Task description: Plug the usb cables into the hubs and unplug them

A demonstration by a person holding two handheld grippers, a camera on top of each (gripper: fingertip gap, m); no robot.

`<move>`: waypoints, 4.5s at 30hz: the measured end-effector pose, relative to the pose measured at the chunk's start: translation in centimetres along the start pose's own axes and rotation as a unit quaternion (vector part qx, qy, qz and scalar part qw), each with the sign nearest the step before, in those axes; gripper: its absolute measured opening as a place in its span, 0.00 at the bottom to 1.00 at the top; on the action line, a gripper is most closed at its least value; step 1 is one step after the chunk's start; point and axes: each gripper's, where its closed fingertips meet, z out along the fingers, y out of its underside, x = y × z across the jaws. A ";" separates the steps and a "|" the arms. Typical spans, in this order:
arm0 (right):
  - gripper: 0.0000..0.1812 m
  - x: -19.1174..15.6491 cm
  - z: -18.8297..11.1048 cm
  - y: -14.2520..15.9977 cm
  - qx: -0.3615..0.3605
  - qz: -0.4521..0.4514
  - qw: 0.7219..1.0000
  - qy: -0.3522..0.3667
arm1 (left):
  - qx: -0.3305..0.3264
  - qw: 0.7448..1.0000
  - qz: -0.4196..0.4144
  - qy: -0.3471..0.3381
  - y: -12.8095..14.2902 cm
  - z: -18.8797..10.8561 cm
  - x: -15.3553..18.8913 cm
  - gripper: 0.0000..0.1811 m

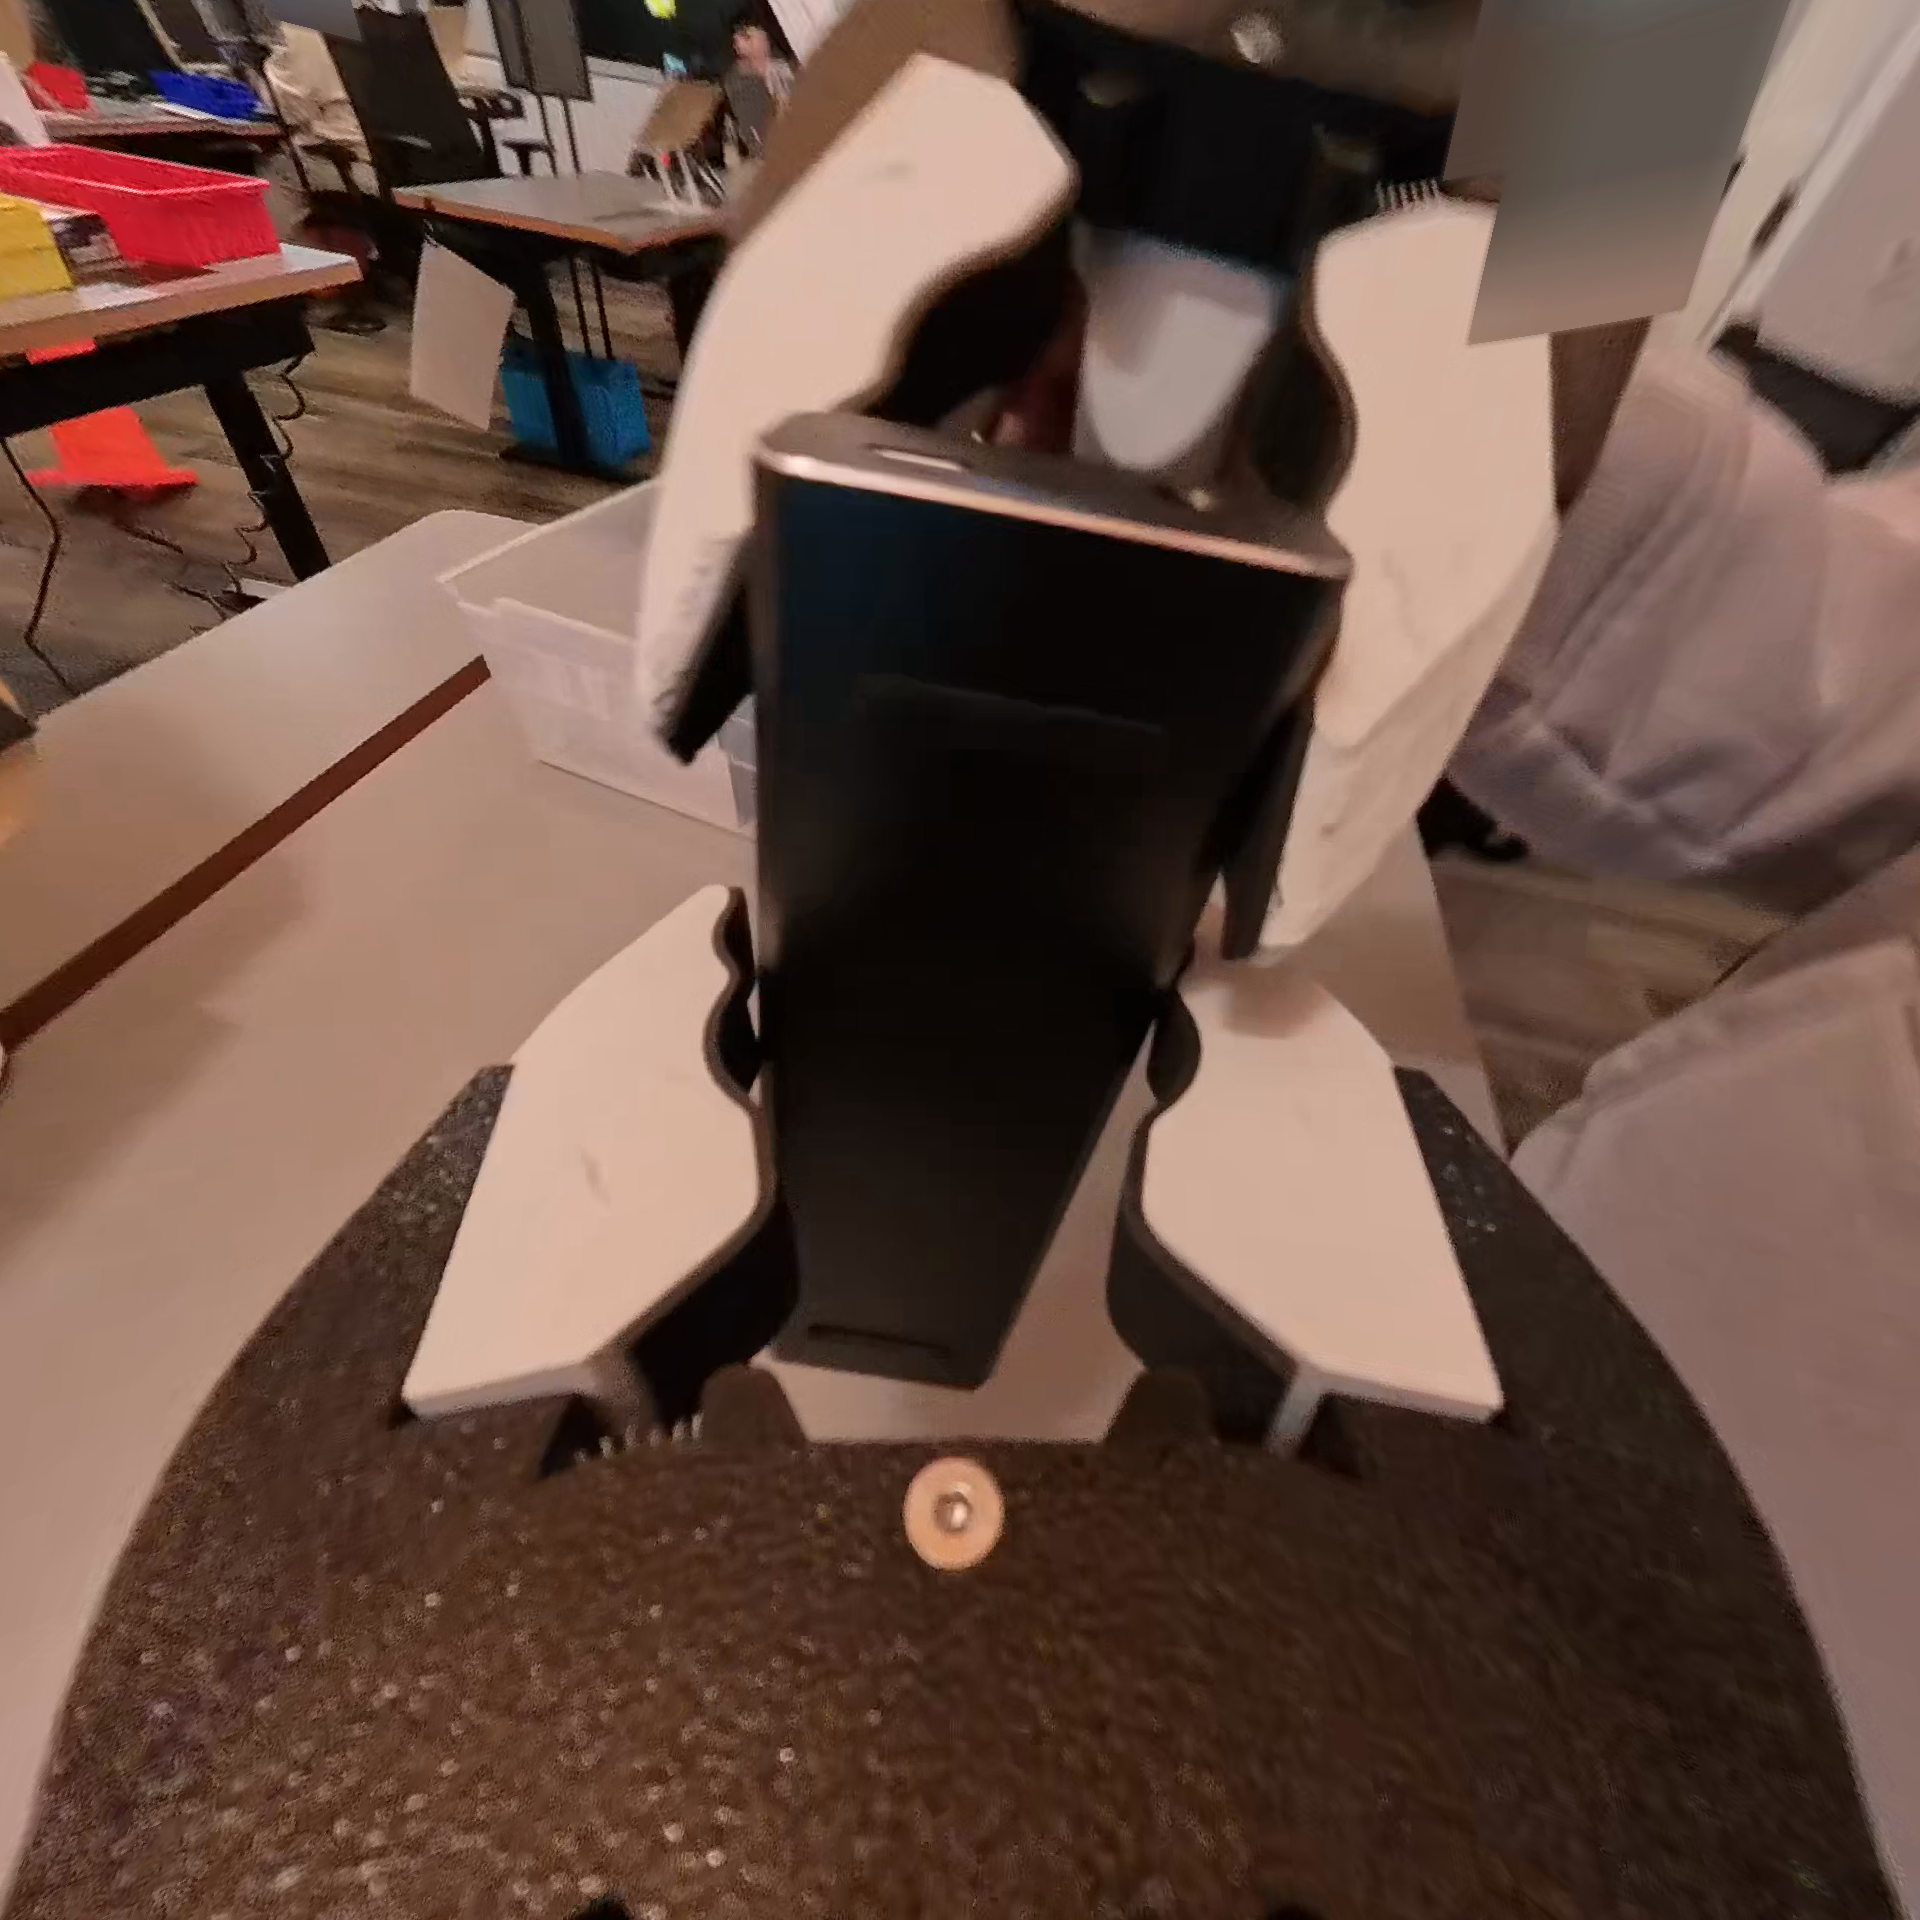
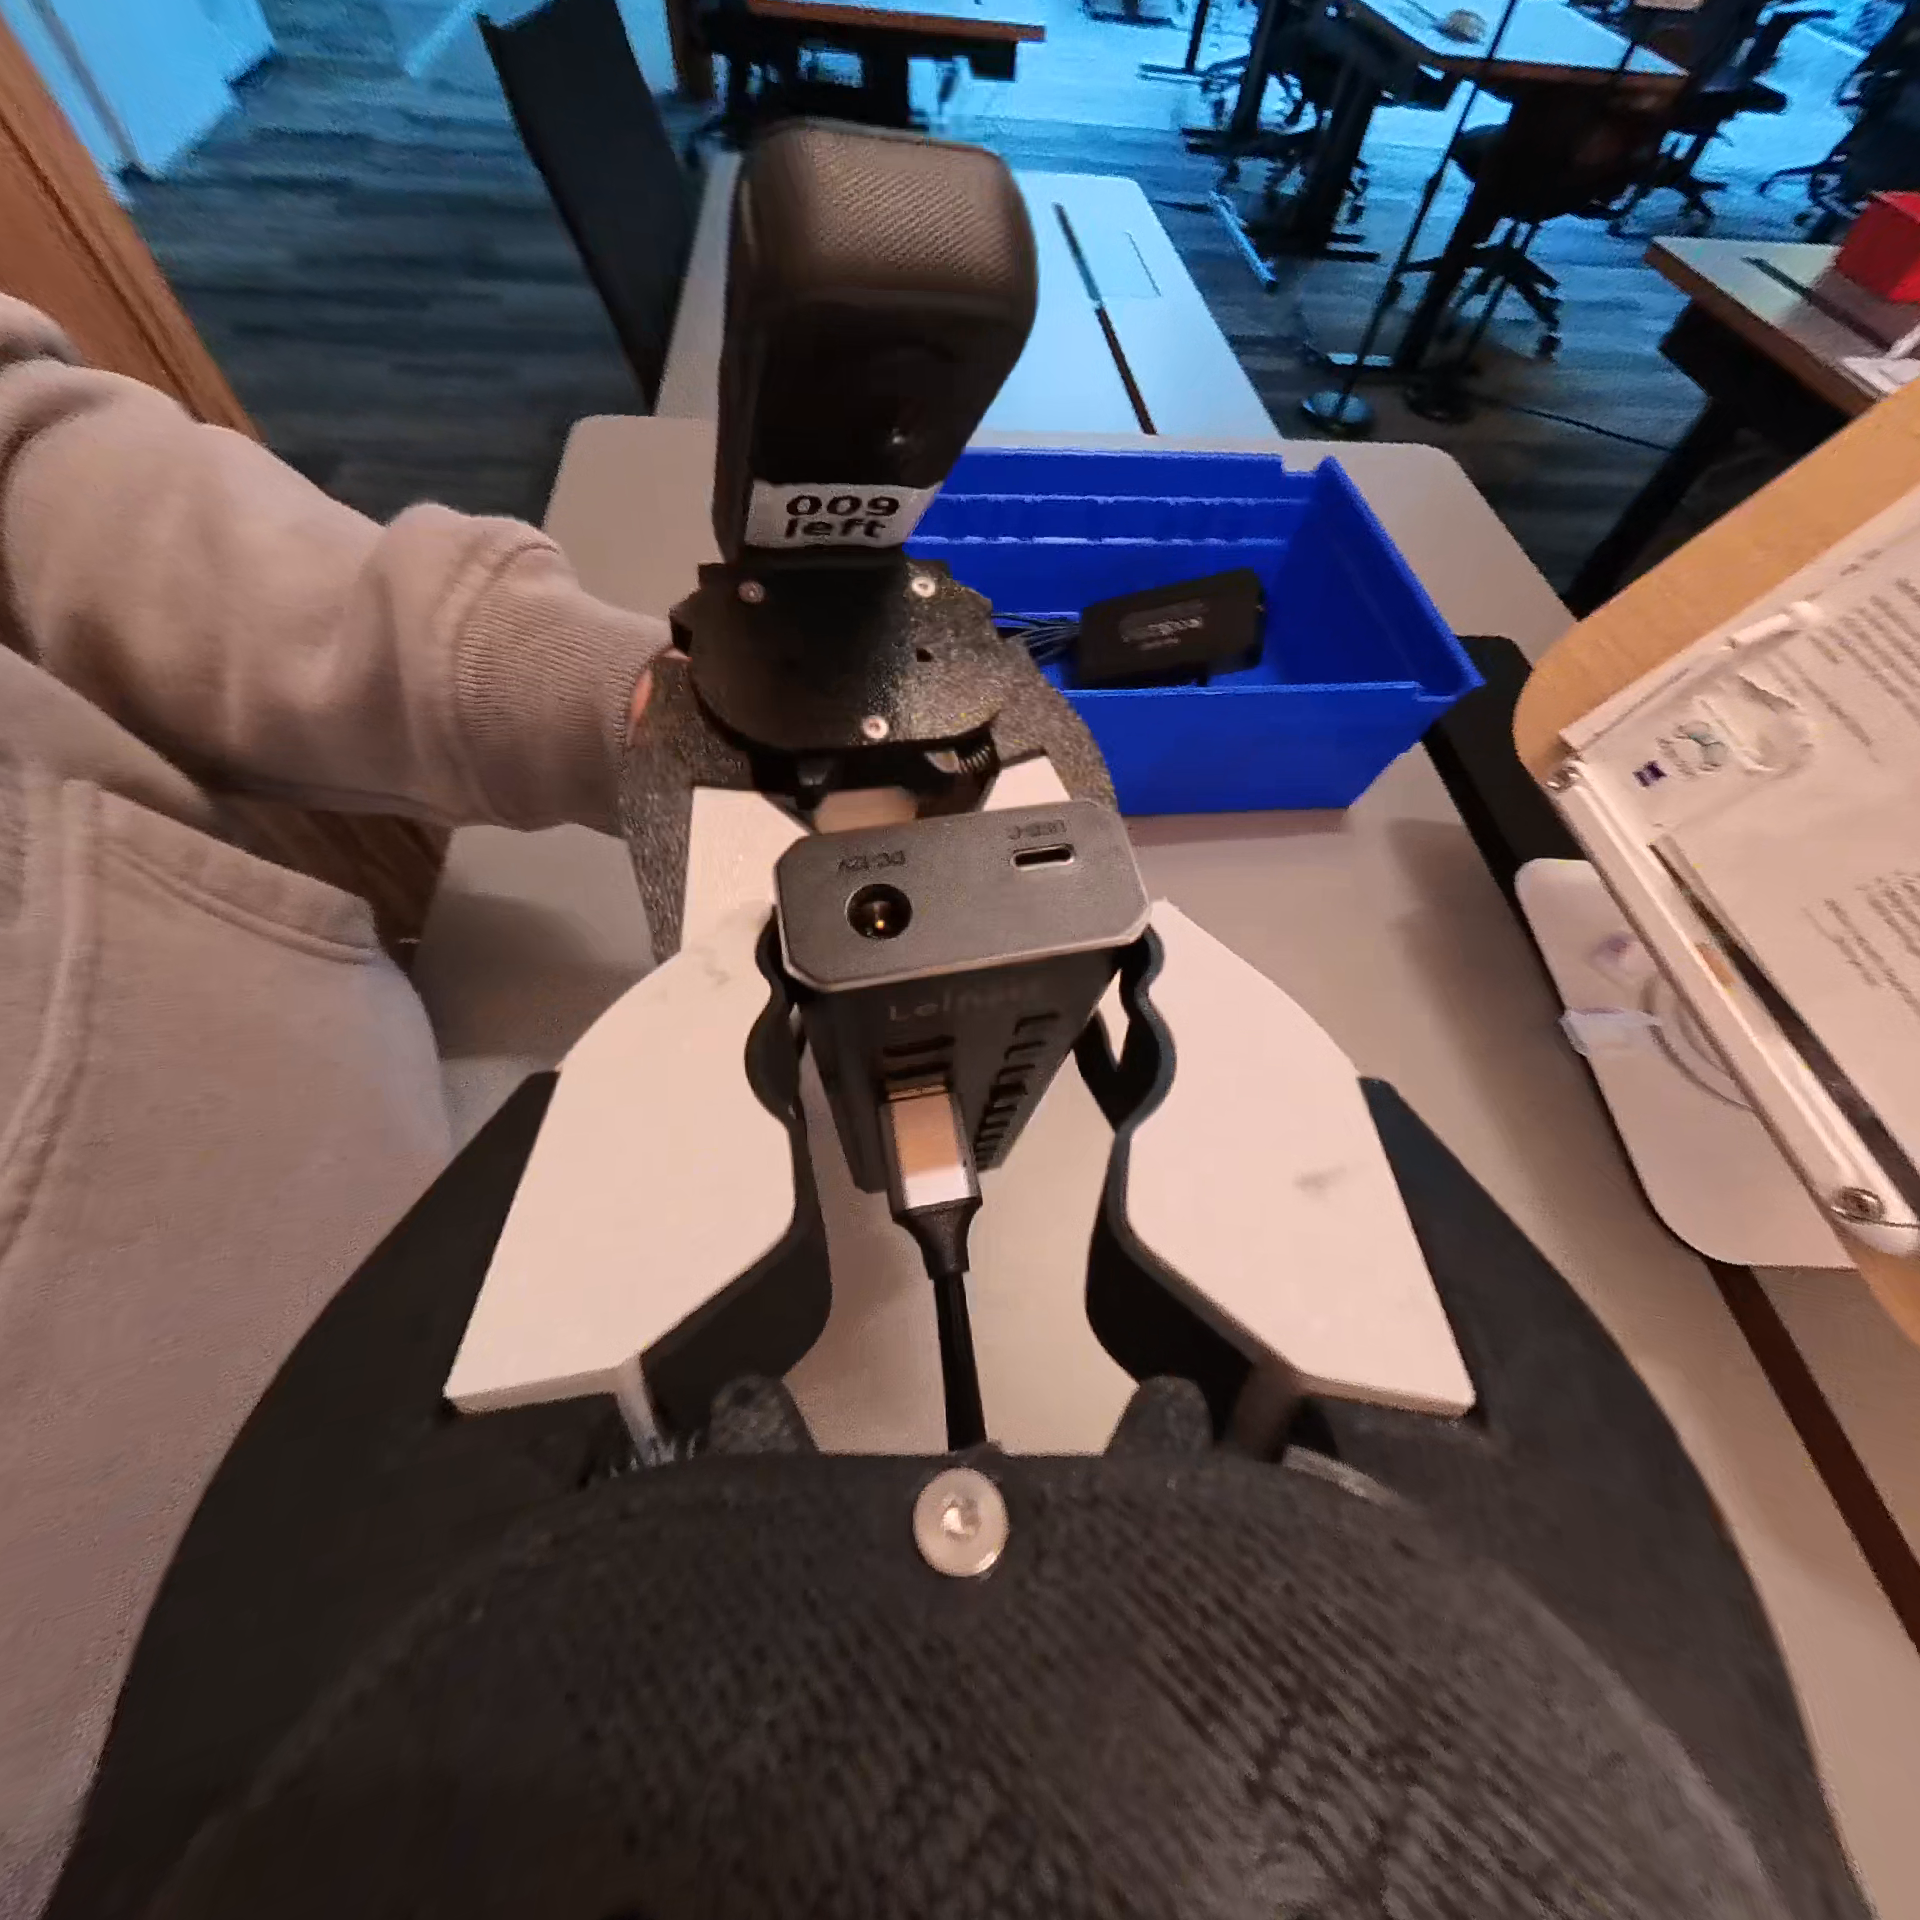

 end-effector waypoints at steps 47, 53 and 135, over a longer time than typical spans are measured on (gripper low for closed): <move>0.10 -2.2 0.3 6.0 -0.065 0.029 0.996 -0.054 | 0.015 0.996 0.081 0.017 1.8 -2.8 1.2 0.33; 0.09 -2.0 0.3 6.5 -0.069 0.036 0.996 -0.045 | 0.038 0.996 0.075 -0.023 1.5 -2.3 0.7 0.33; 0.05 -5.3 -1.4 6.2 0.025 0.129 0.991 -0.036 | 0.043 0.996 0.069 0.025 2.6 -2.7 3.5 0.33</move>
